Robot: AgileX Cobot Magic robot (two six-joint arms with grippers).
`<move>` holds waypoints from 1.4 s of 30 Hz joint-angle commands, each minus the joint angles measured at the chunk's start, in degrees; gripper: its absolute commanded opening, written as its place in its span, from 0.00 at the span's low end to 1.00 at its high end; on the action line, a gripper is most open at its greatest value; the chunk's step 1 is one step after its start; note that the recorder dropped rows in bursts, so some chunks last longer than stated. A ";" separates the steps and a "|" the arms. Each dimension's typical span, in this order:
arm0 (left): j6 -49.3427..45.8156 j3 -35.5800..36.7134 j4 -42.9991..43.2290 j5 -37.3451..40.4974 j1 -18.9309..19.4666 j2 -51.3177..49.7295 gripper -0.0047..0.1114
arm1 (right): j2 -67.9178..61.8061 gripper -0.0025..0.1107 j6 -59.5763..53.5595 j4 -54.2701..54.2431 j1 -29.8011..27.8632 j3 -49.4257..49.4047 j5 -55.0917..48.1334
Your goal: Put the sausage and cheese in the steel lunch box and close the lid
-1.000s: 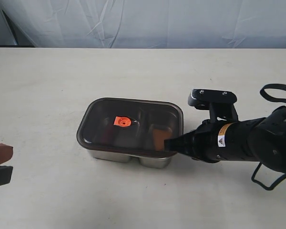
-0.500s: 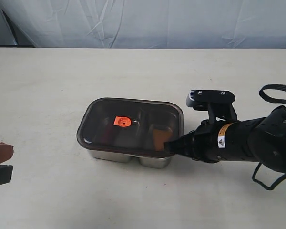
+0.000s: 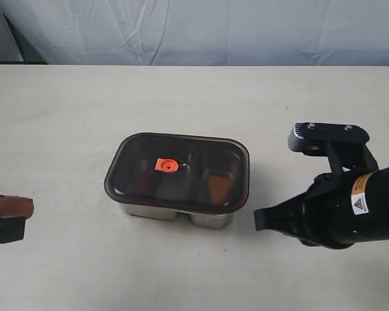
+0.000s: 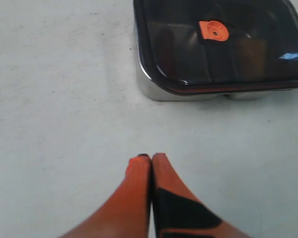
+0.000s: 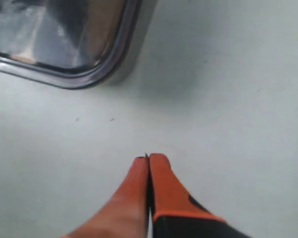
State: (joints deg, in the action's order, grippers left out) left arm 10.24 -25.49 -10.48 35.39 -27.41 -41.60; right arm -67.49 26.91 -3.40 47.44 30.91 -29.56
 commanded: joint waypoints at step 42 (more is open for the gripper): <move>0.05 0.29 -1.78 -1.09 -0.18 0.25 0.04 | 67.49 0.01 -1.74 18.07 -36.09 -30.91 13.32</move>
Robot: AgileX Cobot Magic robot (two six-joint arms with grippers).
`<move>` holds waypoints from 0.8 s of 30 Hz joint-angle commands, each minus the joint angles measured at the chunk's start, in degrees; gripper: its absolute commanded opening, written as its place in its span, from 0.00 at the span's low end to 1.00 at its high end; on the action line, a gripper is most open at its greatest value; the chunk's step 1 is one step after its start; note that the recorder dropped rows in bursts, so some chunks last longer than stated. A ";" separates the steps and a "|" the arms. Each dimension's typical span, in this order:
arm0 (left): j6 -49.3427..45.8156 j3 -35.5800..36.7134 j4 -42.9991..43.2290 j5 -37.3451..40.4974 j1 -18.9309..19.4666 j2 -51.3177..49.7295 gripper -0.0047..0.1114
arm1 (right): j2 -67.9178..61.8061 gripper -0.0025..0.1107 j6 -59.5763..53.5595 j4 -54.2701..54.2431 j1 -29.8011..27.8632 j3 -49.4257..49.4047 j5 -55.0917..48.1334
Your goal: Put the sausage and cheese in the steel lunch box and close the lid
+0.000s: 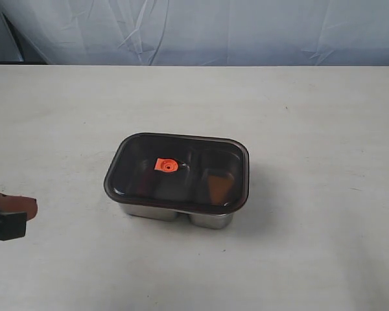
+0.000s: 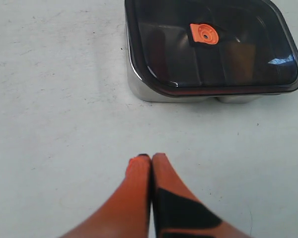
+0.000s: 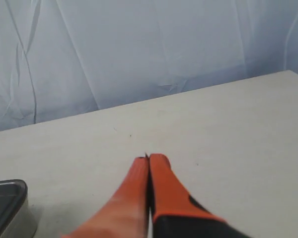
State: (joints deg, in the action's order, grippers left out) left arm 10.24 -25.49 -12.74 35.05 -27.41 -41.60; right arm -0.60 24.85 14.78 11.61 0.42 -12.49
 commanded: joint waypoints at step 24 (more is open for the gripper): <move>0.05 0.29 0.48 -0.75 -0.18 0.25 0.04 | 0.60 0.01 -23.77 -13.36 -0.27 -0.42 -4.62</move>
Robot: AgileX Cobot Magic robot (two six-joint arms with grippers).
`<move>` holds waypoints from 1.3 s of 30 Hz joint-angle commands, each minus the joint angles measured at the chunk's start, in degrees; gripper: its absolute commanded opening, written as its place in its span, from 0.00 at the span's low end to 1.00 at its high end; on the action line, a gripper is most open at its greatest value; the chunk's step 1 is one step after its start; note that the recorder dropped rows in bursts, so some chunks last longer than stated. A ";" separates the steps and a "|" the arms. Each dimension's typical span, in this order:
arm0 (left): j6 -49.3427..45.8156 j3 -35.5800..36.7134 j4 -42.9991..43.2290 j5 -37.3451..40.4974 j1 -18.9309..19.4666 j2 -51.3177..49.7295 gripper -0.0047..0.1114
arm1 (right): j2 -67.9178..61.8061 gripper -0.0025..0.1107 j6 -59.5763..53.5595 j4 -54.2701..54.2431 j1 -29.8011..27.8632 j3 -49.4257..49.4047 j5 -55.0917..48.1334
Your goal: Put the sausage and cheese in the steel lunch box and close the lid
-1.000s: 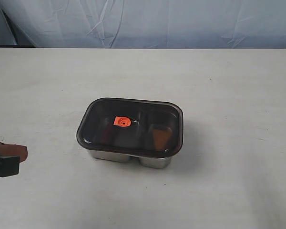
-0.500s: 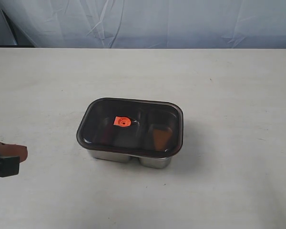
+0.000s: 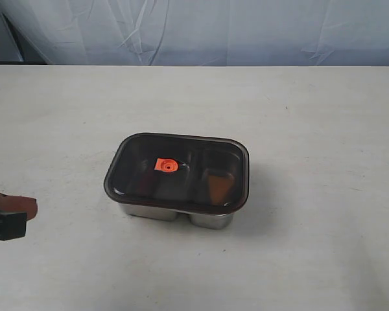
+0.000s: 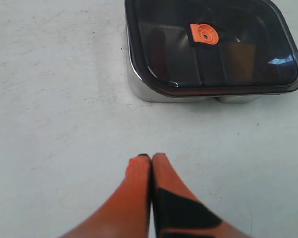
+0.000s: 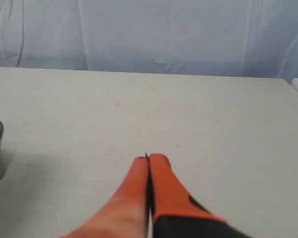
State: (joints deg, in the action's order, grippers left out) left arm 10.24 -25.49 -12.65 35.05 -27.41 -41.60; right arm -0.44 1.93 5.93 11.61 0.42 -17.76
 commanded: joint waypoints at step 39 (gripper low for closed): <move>-1.67 14.71 4.73 -15.85 27.82 37.29 0.04 | 0.44 0.01 -0.85 -8.05 -0.27 -0.42 0.19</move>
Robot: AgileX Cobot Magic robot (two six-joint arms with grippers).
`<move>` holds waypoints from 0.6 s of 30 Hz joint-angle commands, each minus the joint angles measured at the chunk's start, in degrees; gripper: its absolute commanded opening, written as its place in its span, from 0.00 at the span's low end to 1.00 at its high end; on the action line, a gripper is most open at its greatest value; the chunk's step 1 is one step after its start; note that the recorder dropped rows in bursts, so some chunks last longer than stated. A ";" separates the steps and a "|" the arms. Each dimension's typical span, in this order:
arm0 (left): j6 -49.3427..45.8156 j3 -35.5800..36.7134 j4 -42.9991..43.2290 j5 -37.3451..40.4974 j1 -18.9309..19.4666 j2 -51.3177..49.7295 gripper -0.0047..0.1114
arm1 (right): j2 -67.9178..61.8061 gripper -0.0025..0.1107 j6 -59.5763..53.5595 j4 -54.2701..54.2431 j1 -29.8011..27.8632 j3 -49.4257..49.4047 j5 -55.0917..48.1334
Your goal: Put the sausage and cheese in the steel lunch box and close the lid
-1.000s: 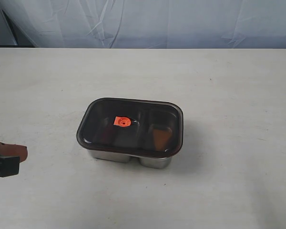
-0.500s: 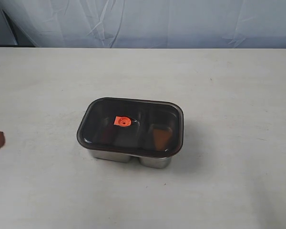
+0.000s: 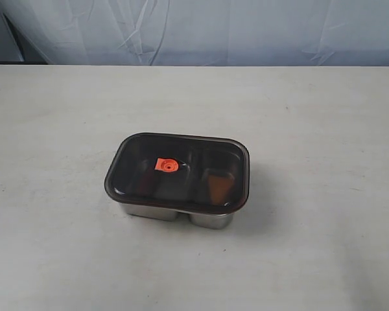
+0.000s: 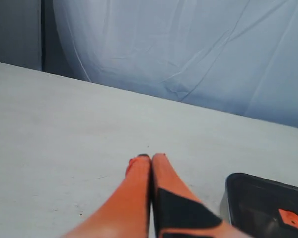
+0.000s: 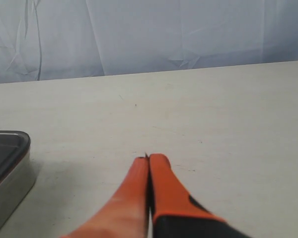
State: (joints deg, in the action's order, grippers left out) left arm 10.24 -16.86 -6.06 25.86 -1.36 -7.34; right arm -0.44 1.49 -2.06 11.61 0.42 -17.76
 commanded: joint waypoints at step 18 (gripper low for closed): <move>-12.43 16.86 -1.82 -12.36 1.87 7.34 0.04 | 0.44 0.01 -0.40 -0.06 -0.27 -0.42 0.19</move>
State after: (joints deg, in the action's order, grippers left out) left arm -1.80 -0.21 -7.65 14.54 0.42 -0.35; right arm -0.44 1.38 -2.06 11.61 0.42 -17.87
